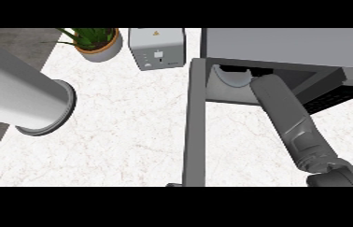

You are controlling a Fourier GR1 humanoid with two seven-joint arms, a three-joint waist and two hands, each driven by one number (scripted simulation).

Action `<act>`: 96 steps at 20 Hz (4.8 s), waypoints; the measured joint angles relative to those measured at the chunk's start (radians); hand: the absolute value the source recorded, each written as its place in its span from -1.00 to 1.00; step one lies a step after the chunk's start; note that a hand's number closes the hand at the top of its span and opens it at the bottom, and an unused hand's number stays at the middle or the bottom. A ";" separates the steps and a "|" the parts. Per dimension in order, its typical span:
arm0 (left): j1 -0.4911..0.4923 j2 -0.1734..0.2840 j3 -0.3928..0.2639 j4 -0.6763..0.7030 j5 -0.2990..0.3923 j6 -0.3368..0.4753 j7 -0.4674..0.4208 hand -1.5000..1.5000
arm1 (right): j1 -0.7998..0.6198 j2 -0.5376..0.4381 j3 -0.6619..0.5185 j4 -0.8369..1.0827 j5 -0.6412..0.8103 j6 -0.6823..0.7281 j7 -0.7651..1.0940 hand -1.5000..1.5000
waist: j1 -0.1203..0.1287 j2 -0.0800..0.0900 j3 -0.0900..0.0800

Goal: Pick up the milk, place it into the microwave and close the microwave

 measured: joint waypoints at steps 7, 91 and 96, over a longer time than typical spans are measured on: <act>-0.040 0.007 -0.020 0.033 -0.027 -0.004 -0.009 -1.00 | -0.040 -0.060 0.016 0.089 0.052 -0.080 0.004 1.00 | 0.021 0.012 -0.001; -0.363 -0.170 -1.130 0.583 -0.844 0.320 -0.348 1.00 | 1.278 0.075 0.040 -1.185 -0.326 0.872 -0.164 -1.00 | -0.130 -0.049 -0.009; -0.450 -0.169 -1.253 0.800 -0.833 0.544 -0.516 1.00 | 1.365 0.058 0.060 -1.364 -0.391 0.952 -0.116 -1.00 | -0.140 -0.046 -0.010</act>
